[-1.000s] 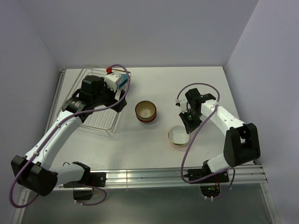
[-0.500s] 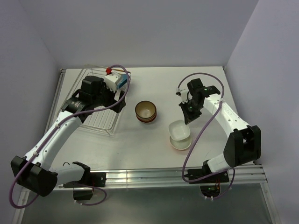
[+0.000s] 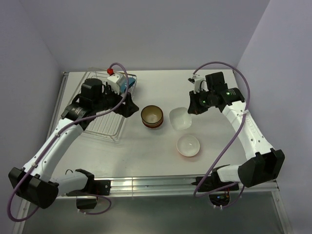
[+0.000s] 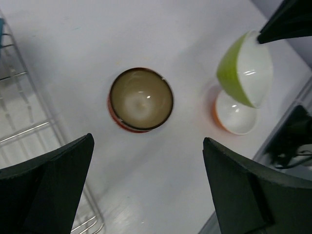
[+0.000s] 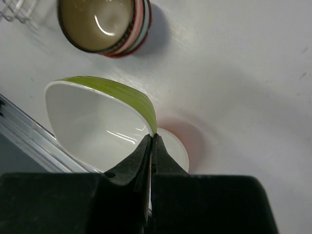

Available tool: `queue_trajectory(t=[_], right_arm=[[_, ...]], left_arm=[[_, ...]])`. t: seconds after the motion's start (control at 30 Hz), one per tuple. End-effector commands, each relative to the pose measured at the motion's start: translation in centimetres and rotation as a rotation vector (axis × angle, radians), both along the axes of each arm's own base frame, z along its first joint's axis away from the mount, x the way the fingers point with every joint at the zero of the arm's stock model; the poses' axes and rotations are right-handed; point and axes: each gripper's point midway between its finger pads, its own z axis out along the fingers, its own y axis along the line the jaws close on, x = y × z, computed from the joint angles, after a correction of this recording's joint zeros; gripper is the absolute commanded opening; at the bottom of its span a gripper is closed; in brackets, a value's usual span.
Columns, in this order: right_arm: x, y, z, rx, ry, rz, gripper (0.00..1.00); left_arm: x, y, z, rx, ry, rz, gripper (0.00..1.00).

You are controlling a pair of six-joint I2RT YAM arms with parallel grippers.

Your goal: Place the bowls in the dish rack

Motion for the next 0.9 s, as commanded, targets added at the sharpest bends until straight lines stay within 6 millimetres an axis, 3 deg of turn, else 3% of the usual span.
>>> queue_trajectory(t=[0.0,0.17,0.37,0.5,0.57,0.87], right_arm=[[2.0,1.9,5.3,0.15,-0.169,0.008,0.0],[3.3,2.9,7.1,0.218,-0.203,-0.03,0.0],[4.6,3.0,6.3,0.216,-0.19,-0.123,0.0],[5.1,3.3,6.1,0.229,-0.184,-0.128,0.0],[4.9,4.1,6.3,0.272,-0.185,-0.099,0.0],[4.0,5.8,7.6,0.367,-0.202,0.003,0.0]], left_arm=[[-0.6,-3.3,3.1,-0.208,0.061,-0.098,1.0],[1.1,-5.9,3.1,-0.266,0.161,-0.049,0.98],[2.4,-8.3,2.4,-0.239,0.179,0.024,0.97],[1.1,-10.0,2.3,-0.268,0.19,-0.041,0.95],[0.1,-11.0,3.7,-0.336,0.162,-0.129,0.97],[-1.9,-11.4,3.3,-0.415,0.252,-0.222,0.99]])
